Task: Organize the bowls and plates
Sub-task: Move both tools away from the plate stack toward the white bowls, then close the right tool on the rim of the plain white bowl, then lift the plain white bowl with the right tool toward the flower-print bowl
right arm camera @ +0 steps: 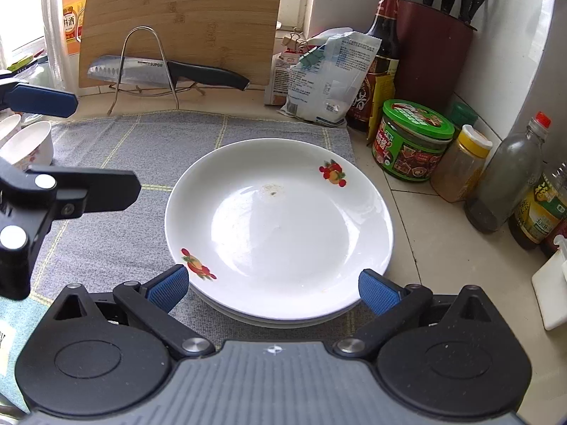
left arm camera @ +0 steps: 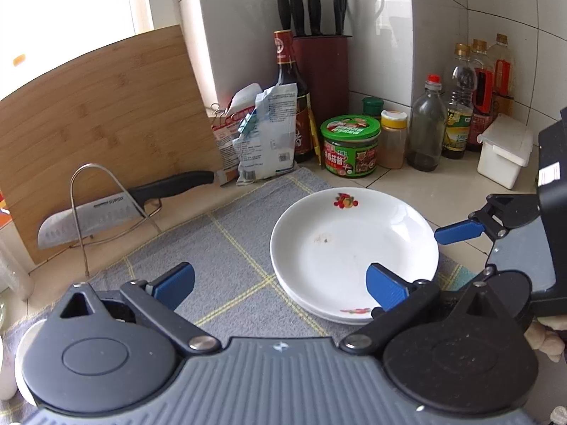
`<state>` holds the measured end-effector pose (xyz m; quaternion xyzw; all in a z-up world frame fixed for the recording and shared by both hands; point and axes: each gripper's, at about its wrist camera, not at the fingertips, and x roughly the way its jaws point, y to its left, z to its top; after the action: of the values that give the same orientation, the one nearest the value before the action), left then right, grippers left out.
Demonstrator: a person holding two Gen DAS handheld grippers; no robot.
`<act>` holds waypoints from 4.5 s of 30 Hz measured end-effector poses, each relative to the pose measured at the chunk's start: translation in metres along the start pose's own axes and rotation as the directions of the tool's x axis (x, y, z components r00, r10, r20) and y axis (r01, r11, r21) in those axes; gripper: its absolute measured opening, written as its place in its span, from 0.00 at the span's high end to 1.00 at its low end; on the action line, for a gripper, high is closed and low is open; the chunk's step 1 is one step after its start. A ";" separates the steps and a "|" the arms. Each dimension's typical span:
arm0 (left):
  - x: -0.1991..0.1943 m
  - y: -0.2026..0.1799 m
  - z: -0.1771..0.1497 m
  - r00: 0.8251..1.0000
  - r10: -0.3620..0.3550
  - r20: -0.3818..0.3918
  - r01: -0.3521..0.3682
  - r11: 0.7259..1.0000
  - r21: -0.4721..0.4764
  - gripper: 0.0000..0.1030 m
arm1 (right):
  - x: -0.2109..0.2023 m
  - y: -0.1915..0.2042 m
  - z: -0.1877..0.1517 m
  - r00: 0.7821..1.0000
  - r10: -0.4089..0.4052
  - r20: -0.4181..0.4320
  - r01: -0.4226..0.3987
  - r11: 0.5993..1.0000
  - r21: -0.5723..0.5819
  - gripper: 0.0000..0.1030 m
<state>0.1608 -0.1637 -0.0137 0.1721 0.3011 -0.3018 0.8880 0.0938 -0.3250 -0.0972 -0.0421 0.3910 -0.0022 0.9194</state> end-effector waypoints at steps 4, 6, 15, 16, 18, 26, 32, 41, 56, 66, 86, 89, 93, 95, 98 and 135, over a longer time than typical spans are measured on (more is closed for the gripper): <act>-0.012 0.014 -0.016 0.999 0.028 -0.028 -0.029 0.999 -0.035 0.01 | 0.000 0.016 0.005 1.000 0.016 0.014 -0.016 1.000 -0.018 0.00; -0.019 0.024 -0.024 0.999 0.041 -0.030 -0.043 0.997 -0.056 0.01 | 0.000 0.026 0.008 0.999 0.031 0.024 -0.031 0.999 -0.024 0.00; -0.068 0.087 -0.072 0.997 0.071 -0.025 -0.073 0.988 -0.134 0.01 | -0.009 0.106 0.018 0.997 0.070 0.041 -0.066 0.994 -0.089 0.00; -0.074 0.093 -0.077 0.997 0.069 -0.022 -0.072 0.988 -0.135 0.01 | -0.010 0.116 0.019 0.996 0.081 0.044 -0.076 0.992 -0.097 0.00; -0.089 0.110 -0.091 0.997 0.075 -0.020 -0.077 0.988 -0.132 0.01 | -0.014 0.142 0.019 0.994 0.106 0.040 -0.101 0.988 -0.114 0.00; -0.131 0.166 -0.143 0.990 0.134 -0.036 -0.138 0.980 -0.142 0.01 | -0.020 0.223 0.021 0.985 0.169 0.029 -0.163 0.974 -0.155 0.00; -0.144 0.202 -0.179 0.982 0.176 -0.061 -0.185 0.966 -0.181 0.01 | -0.021 0.263 0.030 0.981 0.192 0.041 -0.180 0.964 -0.196 0.00; -0.130 0.230 -0.222 0.983 0.151 -0.105 -0.172 0.958 -0.230 0.01 | -0.020 0.309 0.046 0.975 0.219 0.037 -0.200 0.938 -0.282 0.00; -0.105 0.230 -0.228 0.995 0.078 -0.058 -0.088 0.977 -0.197 0.01 | -0.005 0.346 0.063 0.956 0.291 -0.031 -0.283 0.894 -0.346 0.00; -0.103 0.231 -0.222 0.997 0.073 -0.031 -0.077 0.986 -0.147 0.02 | 0.010 0.348 0.071 0.921 0.377 -0.095 -0.388 0.873 -0.296 0.00; -0.109 0.232 -0.224 0.998 0.056 0.002 -0.055 0.987 -0.149 0.04 | 0.025 0.363 0.082 0.860 0.480 -0.170 -0.509 0.817 -0.272 0.23; -0.109 0.231 -0.224 0.998 0.055 0.002 -0.054 0.988 -0.143 0.05 | 0.028 0.365 0.084 0.856 0.487 -0.174 -0.517 0.812 -0.270 0.26; -0.111 0.230 -0.224 0.998 0.056 0.007 -0.055 0.989 -0.136 0.05 | 0.031 0.365 0.086 0.846 0.502 -0.183 -0.534 0.806 -0.256 0.28; -0.111 0.230 -0.224 0.998 0.054 0.006 -0.053 0.990 -0.131 0.06 | 0.032 0.365 0.087 0.844 0.502 -0.187 -0.535 0.806 -0.253 0.29; -0.111 0.229 -0.224 0.999 0.043 0.006 -0.042 0.991 -0.125 0.09 | 0.034 0.365 0.088 0.844 0.501 -0.190 -0.535 0.807 -0.250 0.29; -0.092 0.176 -0.167 0.990 -0.135 -0.039 0.135 0.991 -0.016 0.10 | -0.003 0.272 0.058 0.902 0.419 -0.103 -0.428 0.898 -0.099 0.31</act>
<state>0.1426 0.0906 -0.0598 0.1513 0.3319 -0.3557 0.8605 0.1257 -0.0499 -0.0762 -0.0107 0.4262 0.2195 0.8775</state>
